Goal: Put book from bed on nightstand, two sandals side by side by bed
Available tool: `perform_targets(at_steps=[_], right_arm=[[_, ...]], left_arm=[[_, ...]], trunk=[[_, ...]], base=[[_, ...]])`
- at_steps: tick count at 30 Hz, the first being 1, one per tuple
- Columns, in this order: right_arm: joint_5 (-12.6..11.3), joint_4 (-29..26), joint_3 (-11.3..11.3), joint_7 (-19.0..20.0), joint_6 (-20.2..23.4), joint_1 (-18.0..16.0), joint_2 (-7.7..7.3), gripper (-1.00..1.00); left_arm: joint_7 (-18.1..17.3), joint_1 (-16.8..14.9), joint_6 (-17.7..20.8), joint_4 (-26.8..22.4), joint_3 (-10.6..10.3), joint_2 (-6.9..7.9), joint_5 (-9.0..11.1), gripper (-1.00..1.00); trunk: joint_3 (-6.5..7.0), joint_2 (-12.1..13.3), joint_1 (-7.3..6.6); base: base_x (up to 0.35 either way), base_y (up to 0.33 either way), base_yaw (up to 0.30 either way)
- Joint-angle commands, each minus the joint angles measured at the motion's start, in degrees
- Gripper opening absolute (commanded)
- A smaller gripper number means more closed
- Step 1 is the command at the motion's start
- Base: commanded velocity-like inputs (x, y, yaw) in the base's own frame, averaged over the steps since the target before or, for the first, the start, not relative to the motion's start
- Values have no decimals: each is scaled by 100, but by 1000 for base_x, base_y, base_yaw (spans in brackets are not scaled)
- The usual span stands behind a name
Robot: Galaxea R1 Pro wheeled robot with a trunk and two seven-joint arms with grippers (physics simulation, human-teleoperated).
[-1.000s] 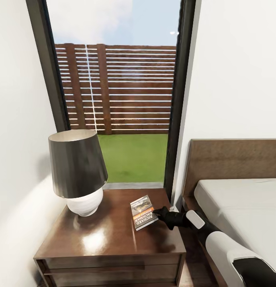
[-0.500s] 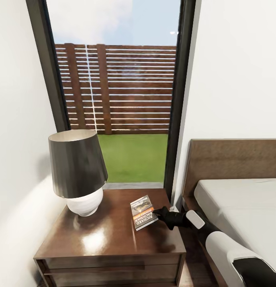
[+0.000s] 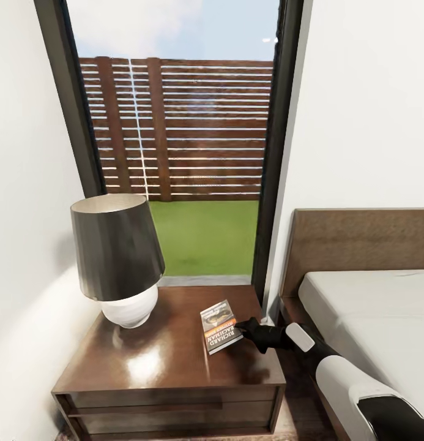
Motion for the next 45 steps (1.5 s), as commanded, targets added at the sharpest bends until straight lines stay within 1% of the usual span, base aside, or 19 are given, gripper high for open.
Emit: perform_targets(at_steps=[1,23,45], right_arm=[[-11,-1,42,33,1,-3,-6,-100],[-9,-1,65,26,5,-3,-6,-100],[-9,-1,34,20,1,-5,-6,-100]], left_arm=[[-61,-4,-5,6,11,1,49,100],[-58,-4,-1,6,15,1,49,100],[-57,-4,4,6,19,1,49,100]], trunk=[[-6,-2,-1],[-6,-2,-1],[-6,-2,-1]], base=[[0,0,0],[0,0,0],[0,0,0]])
